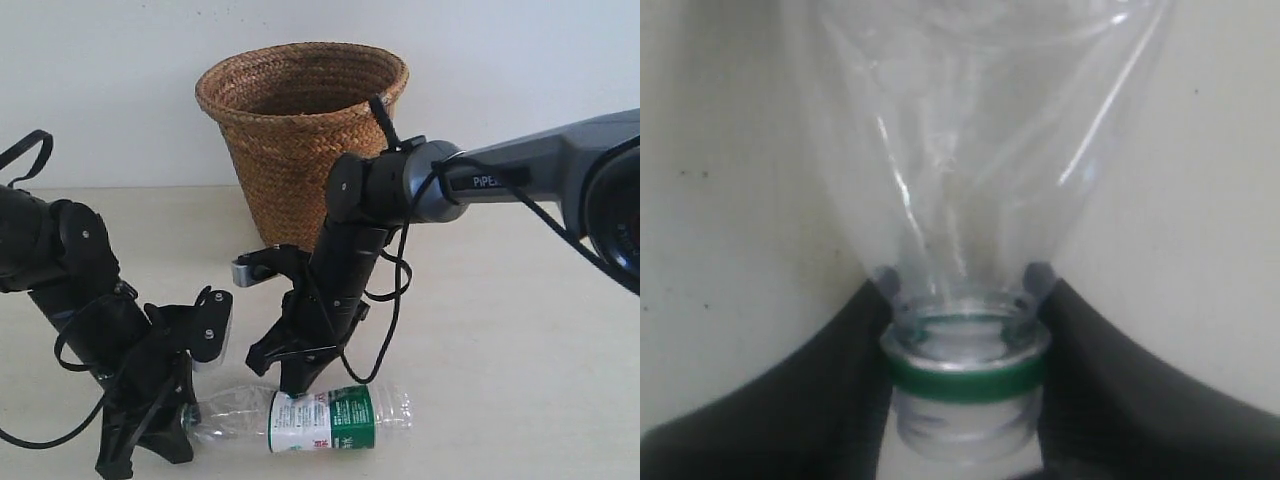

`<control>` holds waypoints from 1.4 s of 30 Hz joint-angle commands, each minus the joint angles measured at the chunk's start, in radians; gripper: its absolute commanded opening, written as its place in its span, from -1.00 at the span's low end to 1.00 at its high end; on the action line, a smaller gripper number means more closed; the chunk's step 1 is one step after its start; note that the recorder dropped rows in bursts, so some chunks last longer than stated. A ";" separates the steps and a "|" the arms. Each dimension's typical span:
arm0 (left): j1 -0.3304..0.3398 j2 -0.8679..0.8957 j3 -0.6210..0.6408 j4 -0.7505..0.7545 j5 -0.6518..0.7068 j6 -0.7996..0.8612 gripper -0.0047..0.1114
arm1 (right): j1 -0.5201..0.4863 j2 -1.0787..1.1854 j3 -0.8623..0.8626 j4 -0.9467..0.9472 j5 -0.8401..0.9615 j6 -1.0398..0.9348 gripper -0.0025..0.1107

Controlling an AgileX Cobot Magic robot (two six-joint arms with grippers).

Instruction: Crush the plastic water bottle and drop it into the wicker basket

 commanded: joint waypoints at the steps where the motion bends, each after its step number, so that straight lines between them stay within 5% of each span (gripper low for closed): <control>1: -0.001 0.003 0.005 -0.017 -0.042 -0.021 -0.84 | -0.012 -0.009 0.021 -0.051 0.016 -0.002 -0.96; 16: -0.001 -0.043 0.005 -0.012 -0.227 -0.048 -0.84 | -0.046 -0.299 0.026 -0.010 0.089 0.001 -0.96; 28: -0.001 -0.021 0.025 0.038 -0.269 -0.012 -0.84 | -0.046 -0.137 0.028 0.073 0.012 -0.001 -0.96; 42: -0.001 -0.010 0.025 0.035 -0.259 -0.046 -0.84 | -0.051 0.092 0.025 0.056 0.124 0.004 -0.96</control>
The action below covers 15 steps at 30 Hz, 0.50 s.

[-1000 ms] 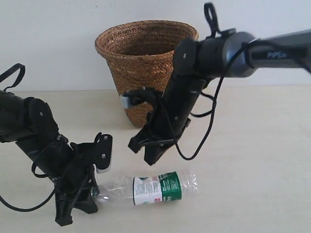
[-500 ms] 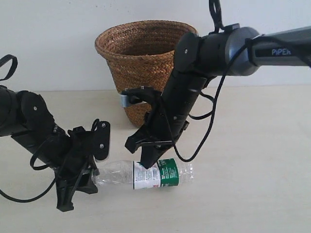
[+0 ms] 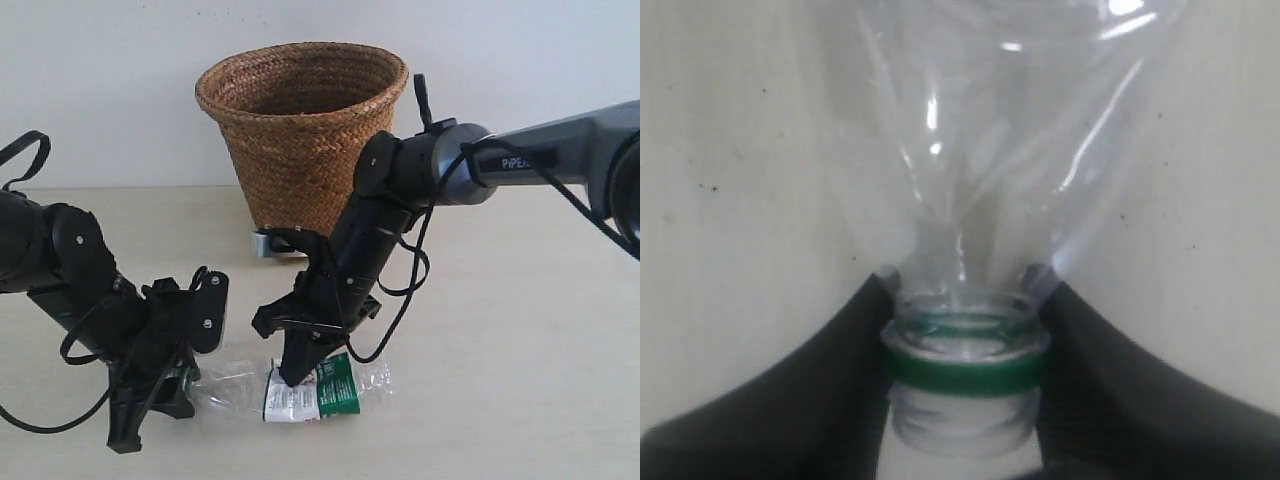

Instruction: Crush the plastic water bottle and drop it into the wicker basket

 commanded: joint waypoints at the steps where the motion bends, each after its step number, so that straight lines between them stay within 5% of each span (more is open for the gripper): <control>1: -0.001 0.007 0.002 -0.026 -0.028 -0.051 -0.84 | 0.010 0.100 0.028 -0.091 0.050 0.004 -0.96; 15: -0.001 0.007 0.002 -0.053 -0.007 -0.051 -0.84 | 0.010 0.024 0.026 -0.126 0.092 0.028 -0.96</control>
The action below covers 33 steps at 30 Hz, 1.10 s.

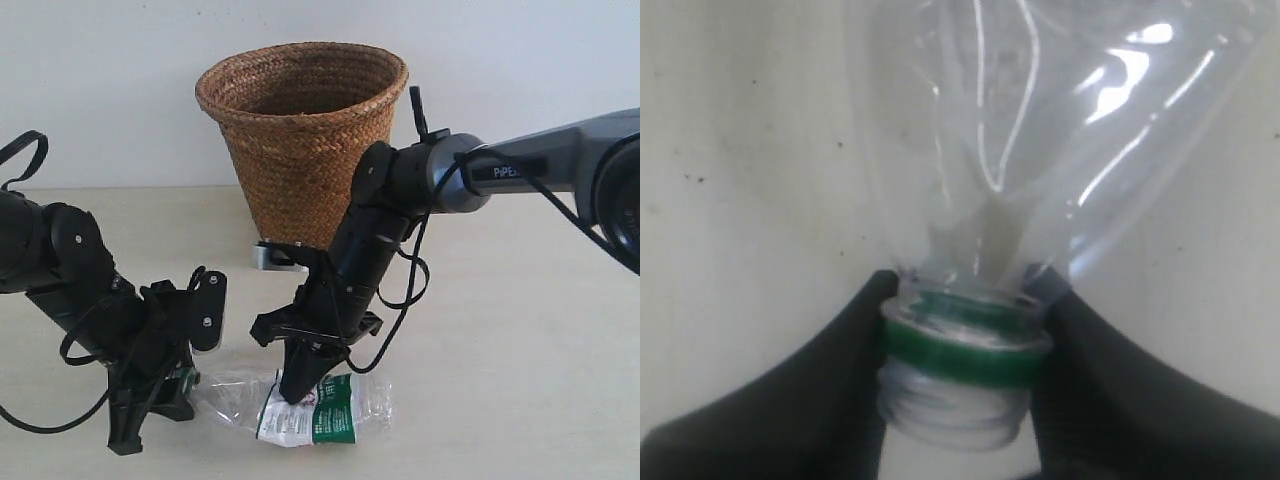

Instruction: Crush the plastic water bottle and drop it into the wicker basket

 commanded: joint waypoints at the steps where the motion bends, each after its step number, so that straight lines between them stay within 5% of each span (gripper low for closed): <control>1: -0.001 0.007 0.002 -0.044 -0.022 -0.034 -0.84 | 0.012 -0.026 0.036 -0.144 0.030 -0.009 -0.96; 13: -0.001 0.007 0.002 -0.044 -0.018 -0.061 -0.84 | -0.056 -0.300 0.038 -0.195 0.043 0.004 -0.96; 20: -0.001 0.002 -0.028 -0.078 0.045 -0.083 -0.84 | -0.200 -0.404 0.053 -0.205 0.043 0.010 -0.96; 33: -0.001 -0.194 -0.225 -0.103 0.384 -0.083 -0.84 | -0.551 -0.637 0.389 -0.233 -0.012 -0.053 -0.96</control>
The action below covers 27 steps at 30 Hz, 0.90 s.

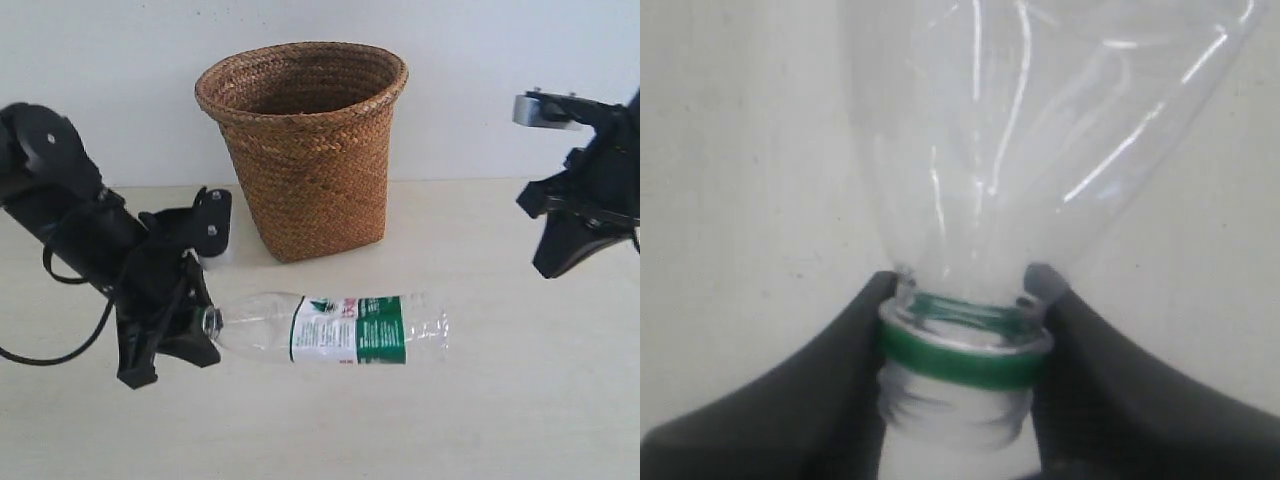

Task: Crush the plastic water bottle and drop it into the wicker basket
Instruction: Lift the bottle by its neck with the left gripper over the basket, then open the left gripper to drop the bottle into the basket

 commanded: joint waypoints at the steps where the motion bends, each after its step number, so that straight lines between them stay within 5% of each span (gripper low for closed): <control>1: 0.000 -0.081 -0.093 -0.019 0.103 -0.015 -0.84 | -0.060 -0.035 0.070 0.008 -0.038 -0.034 -0.96; 6: 0.023 -0.128 -0.246 -0.082 0.067 -0.026 -0.84 | -0.058 -0.034 0.081 0.026 -0.070 -0.042 -0.96; 11: 0.039 -0.085 -0.374 -0.178 -0.394 -0.049 -0.71 | -0.058 -0.034 0.081 0.044 -0.073 -0.049 -0.96; 13: 0.034 -0.024 -0.436 -0.172 -0.448 -0.039 -0.27 | -0.058 -0.034 0.081 0.053 -0.067 -0.049 -0.96; 15: 0.034 0.025 -0.484 -0.162 -0.441 -0.087 0.37 | -0.058 -0.034 0.081 0.057 -0.051 -0.049 -0.96; 17: 0.034 0.057 -0.512 -0.160 -0.452 -0.142 0.61 | -0.058 -0.034 0.081 0.060 -0.046 -0.051 -0.96; 23: 0.032 0.059 -0.516 -0.154 -0.438 -0.139 0.29 | -0.058 -0.034 0.081 0.069 -0.082 -0.053 -0.96; 27: 0.034 0.034 -0.516 -0.148 -0.389 -0.139 -0.10 | -0.058 -0.034 0.081 0.071 -0.096 -0.053 -0.96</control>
